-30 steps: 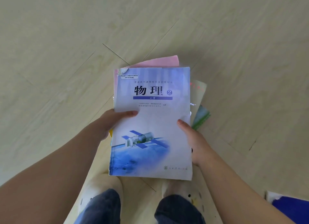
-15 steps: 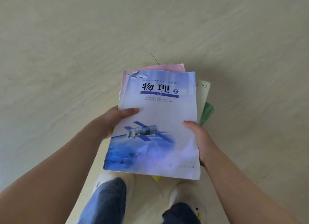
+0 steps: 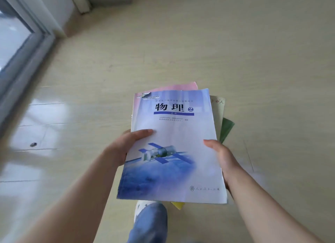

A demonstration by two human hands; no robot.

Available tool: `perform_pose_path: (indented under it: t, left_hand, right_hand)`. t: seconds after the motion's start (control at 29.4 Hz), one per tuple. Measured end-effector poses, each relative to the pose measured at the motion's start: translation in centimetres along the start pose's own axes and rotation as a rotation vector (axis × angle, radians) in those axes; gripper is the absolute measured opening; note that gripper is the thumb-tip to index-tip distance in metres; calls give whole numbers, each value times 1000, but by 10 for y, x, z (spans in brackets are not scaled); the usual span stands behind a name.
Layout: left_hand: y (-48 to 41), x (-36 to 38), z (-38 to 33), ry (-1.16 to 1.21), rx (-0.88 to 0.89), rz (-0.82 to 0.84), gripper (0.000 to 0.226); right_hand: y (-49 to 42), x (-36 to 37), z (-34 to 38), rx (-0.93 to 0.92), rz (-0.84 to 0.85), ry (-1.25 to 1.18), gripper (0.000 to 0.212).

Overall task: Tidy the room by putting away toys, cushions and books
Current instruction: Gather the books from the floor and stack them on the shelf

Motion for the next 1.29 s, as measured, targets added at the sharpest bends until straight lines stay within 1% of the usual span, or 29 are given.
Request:
perform_pose_path:
  t: [0.1, 0.17, 0.24, 0.31, 0.37, 0.41, 0.51, 0.54, 0.65, 0.75, 0.85, 0.88, 0.95, 0.99, 1.02, 1.05, 1.12, 1.22, 1.29]
  left_hand:
    - [48, -47, -12, 70, 14, -72, 46]
    - [107, -87, -22, 126, 45, -138, 38]
    - [134, -101, -26, 161, 39, -145, 35]
    - [186, -124, -32, 181, 80, -190, 44]
    - [228, -140, -35, 196, 135, -231, 54]
    - [247, -147, -34, 202, 152, -248, 53]
    - [309, -166, -22, 245, 213, -311, 32]
    - [327, -175, -14, 255, 229, -343, 29]
    - [380, -191, 14, 295, 256, -406, 33]
    - [425, -198, 33, 346, 291, -472, 31]
    - [475, -196, 61, 408, 350, -537, 31]
    - [486, -197, 69, 413, 364, -568, 32]
    - [517, -204, 97, 431, 387, -671, 34]
    - [527, -204, 105, 451, 400, -697, 33]
    - [548, -208, 116, 472, 414, -728, 33]
    - [554, -207, 118, 488, 420, -727, 32]
    - [584, -212, 126, 502, 444, -775, 31]
    - [631, -222, 145, 526, 498, -900, 24]
    - [654, -229, 168, 577, 526, -970, 24]
  right_hand:
    - [14, 65, 21, -32, 96, 97, 20]
    - [36, 132, 37, -74, 203, 179, 24]
    - [42, 164, 44, -100, 275, 210, 25]
    - [67, 211, 48, -113, 380, 259, 22]
    - [88, 244, 49, -139, 442, 282, 24]
    - [99, 259, 46, -137, 474, 287, 26]
    - [135, 297, 19, -95, 580, 300, 28]
    - [147, 309, 7, -71, 622, 305, 29]
    - [182, 341, -17, -61, 718, 325, 31]
    - [203, 369, -31, -56, 805, 378, 33]
    - [235, 393, -56, -16, 895, 451, 39]
    - [245, 400, -61, -18, 929, 466, 46]
    - [273, 420, -78, -9, 1041, 503, 77]
    - [280, 426, -85, 15, 1090, 498, 88]
    - [295, 439, -96, 35, 1149, 507, 93]
    - [297, 443, -99, 39, 1166, 492, 95]
    - [317, 464, -112, 41, 1229, 513, 94]
    - [342, 497, -139, 71, 1309, 570, 89]
    - [359, 515, -162, 81, 1357, 630, 90]
Point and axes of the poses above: each hand's wrist, its own y-axis away from the middle knuckle, its own x-axis out of the palm, z = x × y, the point moved 10 cm from there along -y, towards the middle knuckle, and after that the axes turned 5 degrees about z, right-handed, at the moved point
